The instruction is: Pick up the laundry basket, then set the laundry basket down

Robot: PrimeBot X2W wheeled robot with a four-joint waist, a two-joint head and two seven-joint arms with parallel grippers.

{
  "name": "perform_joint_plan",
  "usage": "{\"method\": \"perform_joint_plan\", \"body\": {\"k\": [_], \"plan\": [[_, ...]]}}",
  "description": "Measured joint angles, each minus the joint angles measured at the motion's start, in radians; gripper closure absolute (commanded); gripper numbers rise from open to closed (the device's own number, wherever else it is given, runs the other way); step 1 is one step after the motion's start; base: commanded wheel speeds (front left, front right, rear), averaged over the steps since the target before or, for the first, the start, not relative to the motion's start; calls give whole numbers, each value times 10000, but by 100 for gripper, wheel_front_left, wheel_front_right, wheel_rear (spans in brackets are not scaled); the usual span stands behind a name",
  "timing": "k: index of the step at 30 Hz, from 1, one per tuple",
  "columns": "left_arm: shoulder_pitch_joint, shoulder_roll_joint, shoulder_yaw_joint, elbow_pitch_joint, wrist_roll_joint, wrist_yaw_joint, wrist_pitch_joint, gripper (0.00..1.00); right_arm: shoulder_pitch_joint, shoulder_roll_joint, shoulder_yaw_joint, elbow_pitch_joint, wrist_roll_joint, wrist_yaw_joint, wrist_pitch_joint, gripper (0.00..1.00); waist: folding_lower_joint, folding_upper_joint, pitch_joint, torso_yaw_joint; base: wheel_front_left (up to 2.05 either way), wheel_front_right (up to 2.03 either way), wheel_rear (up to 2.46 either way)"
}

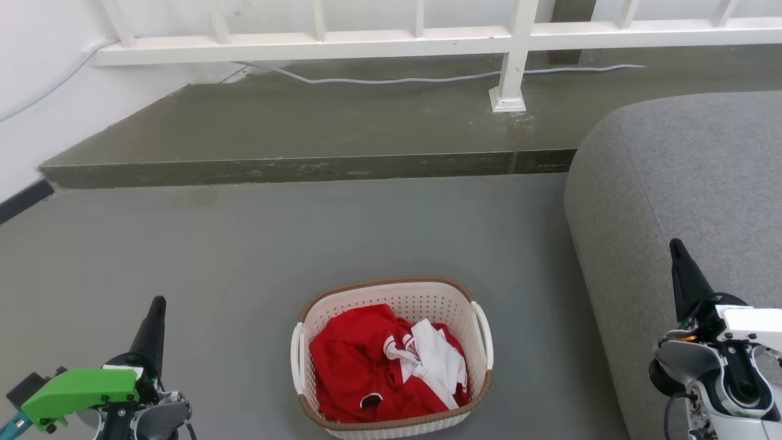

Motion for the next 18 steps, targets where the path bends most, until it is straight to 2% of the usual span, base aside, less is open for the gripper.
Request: {"method": "perform_joint_plan", "body": {"k": [18], "plan": [[0,-2,6,-2,0,0,0,100,0,0,0,-2,0,0,0,100,0,0,0,0,0,0,0]]}}
